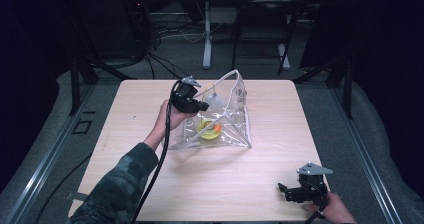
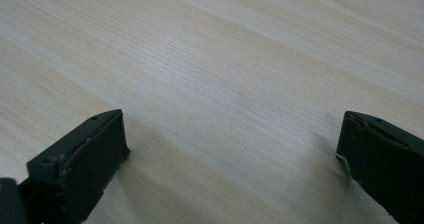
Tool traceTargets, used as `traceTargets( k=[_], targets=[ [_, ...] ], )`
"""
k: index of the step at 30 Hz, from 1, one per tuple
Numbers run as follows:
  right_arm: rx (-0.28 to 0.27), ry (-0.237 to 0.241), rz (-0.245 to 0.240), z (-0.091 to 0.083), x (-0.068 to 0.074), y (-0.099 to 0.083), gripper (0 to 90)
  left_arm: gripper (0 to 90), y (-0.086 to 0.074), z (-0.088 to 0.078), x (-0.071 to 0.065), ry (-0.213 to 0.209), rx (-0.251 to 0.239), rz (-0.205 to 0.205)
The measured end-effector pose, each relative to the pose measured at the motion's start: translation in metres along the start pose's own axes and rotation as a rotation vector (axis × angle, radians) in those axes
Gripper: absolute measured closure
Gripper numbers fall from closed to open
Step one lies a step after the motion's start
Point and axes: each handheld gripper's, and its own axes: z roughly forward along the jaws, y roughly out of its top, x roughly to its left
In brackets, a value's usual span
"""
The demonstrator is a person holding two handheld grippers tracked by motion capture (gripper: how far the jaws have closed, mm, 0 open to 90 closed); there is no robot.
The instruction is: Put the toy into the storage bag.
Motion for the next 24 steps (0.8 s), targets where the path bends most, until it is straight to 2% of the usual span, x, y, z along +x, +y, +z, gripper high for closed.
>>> traceTargets(
  k=[3, 9, 11, 17, 19, 24],
  targets=[
    [0.0, -0.001, -0.001, 0.0, 0.0, 0.0, 0.0, 72.3, 0.0, -0.007, -0.002, -0.005, -0.011, -0.005],
    [-0.002, -0.001, 0.001, 0.0, 0.0, 0.0, 0.0, 44.9, 0.001, -0.021, -0.007, 0.022, -0.029, 0.002],
    [0.0, -0.001, -0.001, 0.0, 0.0, 0.0, 0.0, 37.6, 0.002, -0.033, -0.013, 0.054, -0.04, 0.032],
    [-0.002, -0.001, 0.001, 0.0, 0.0, 0.0, 0.0, 22.8, -0.001, -0.061, -0.015, 0.093, -0.069, 0.057],
    [0.0, -0.001, -0.001, 0.0, 0.0, 0.0, 0.0, 16.5, -0.004, -0.07, -0.013, 0.111, -0.068, 0.05],
    [-0.002, -0.001, 0.002, 0.0, 0.0, 0.0, 0.0, 9.0, -0.014, -0.092, -0.007, 0.142, -0.109, 0.017]
  ],
)
